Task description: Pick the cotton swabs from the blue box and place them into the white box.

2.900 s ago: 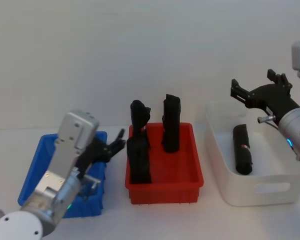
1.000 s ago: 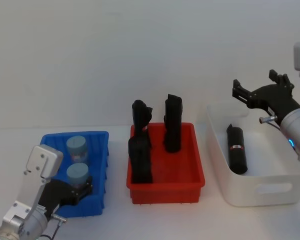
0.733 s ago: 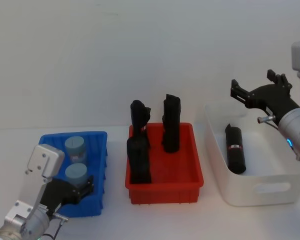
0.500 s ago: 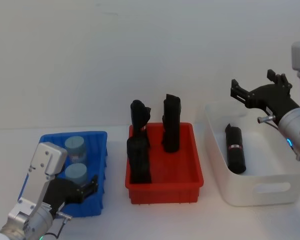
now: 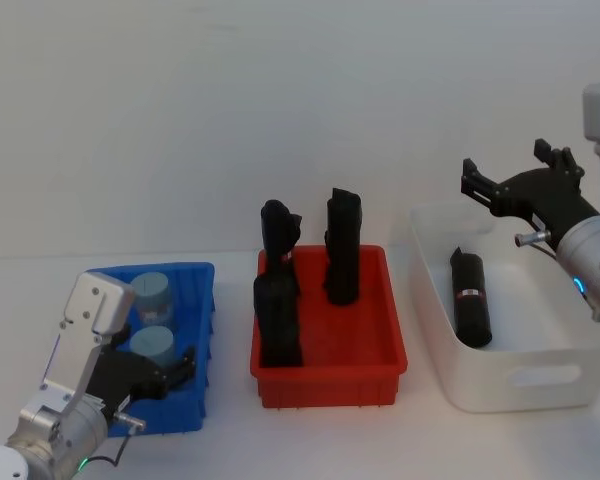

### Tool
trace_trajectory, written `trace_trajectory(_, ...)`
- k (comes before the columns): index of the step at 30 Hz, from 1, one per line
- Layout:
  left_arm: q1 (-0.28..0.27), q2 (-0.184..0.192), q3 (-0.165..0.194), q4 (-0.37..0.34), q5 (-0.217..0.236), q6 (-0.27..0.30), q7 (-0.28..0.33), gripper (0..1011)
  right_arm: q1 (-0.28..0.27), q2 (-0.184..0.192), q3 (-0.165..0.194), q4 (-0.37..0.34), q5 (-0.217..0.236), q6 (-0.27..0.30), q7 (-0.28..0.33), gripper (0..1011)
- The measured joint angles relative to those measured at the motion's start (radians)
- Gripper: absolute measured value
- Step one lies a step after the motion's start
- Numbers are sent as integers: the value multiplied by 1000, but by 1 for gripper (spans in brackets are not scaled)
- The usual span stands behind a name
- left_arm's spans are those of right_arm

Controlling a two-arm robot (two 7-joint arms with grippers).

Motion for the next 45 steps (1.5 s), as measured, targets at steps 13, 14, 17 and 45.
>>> trace_trajectory(13,-26,-18,-14,41,-14,32,9,1000,0,0,0,0,0,0,0,1001)
trace_trajectory(14,-26,-18,-14,41,-14,32,9,1000,0,0,0,0,0,0,0,1001)
trace_trajectory(17,-32,-22,-16,53,-18,33,7,1000,0,0,0,0,0,0,0,1001)
trace_trajectory(45,-88,-56,-39,176,-99,-22,-100,1000,0,0,0,0,0,0,0,1001)
